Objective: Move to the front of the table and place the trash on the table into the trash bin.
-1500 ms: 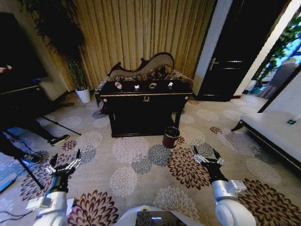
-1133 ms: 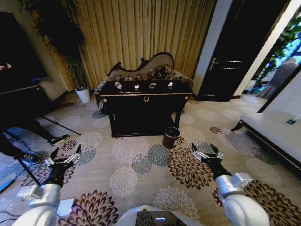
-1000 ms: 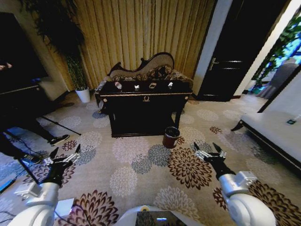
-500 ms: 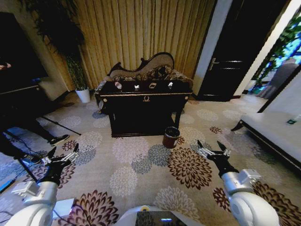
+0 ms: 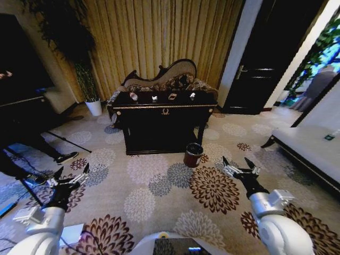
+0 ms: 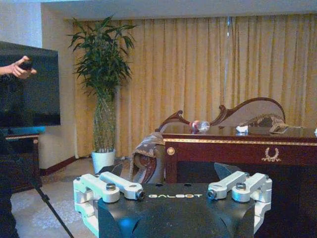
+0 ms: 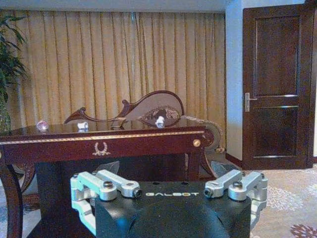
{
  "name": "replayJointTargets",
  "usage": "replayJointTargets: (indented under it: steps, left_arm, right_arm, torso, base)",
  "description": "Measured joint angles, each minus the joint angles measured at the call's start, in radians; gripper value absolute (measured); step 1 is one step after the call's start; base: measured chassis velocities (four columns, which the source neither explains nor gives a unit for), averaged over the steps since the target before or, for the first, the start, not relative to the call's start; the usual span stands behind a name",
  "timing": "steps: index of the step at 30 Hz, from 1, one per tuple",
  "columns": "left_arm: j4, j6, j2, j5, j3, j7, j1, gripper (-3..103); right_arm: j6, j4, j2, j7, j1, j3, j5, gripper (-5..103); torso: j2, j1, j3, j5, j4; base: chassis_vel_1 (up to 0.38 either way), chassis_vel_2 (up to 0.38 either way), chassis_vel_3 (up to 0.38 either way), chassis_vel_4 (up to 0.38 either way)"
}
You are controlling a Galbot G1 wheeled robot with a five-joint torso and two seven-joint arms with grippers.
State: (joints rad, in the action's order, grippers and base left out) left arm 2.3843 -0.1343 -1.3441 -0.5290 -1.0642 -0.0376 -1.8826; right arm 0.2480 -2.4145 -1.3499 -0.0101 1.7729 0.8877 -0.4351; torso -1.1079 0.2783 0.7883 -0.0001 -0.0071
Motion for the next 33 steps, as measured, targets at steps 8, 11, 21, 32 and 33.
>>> replayJointTargets:
  steps: [8, 11, 21, 32, 33]
  left_arm:
    - [0.045, -0.051, 0.000, -0.019, -0.001, 0.002, 0.014, 100]
    - [0.055, -0.063, 0.000, -0.034, -0.012, 0.003, 0.013, 100]
    - [0.015, -0.040, -0.002, -0.014, -0.010, -0.012, 0.009, 100]
    - [0.051, -0.074, -0.010, -0.026, 0.012, 0.002, 0.015, 100]
    - [0.051, -0.074, -0.010, -0.026, 0.012, 0.002, 0.015, 100]
  right_arm:
    - [0.107, -0.085, -0.007, 0.002, -0.027, 0.001, -0.005, 100]
    - [0.131, -0.088, -0.005, 0.016, -0.042, -0.002, -0.034, 100]
    - [0.144, -0.088, -0.002, 0.026, -0.063, -0.019, -0.047, 100]
    - [0.122, -0.073, 0.001, 0.029, -0.071, -0.041, 0.008, 100]
    - [0.122, -0.073, 0.001, 0.029, -0.071, -0.041, 0.008, 100]
  torso:
    - [0.000, 0.000, 0.000, -0.0001, 0.0000]
    - [0.000, 0.000, 0.000, 0.0000, 0.0000]
    - [0.000, 0.000, 0.000, 0.0000, -0.0001]
    - [0.000, 0.001, 0.000, 0.0001, -0.0003]
    - [0.000, 0.001, 0.000, 0.0001, -0.0003]
  base:
    - [0.000, 0.000, 0.000, 0.000]
    - [0.000, 0.000, 0.000, 0.000]
    - [-0.017, 0.022, 0.016, -0.019]
    - [-0.102, 0.108, 0.114, -0.085]
    - [-0.110, 0.044, 0.080, -0.063]
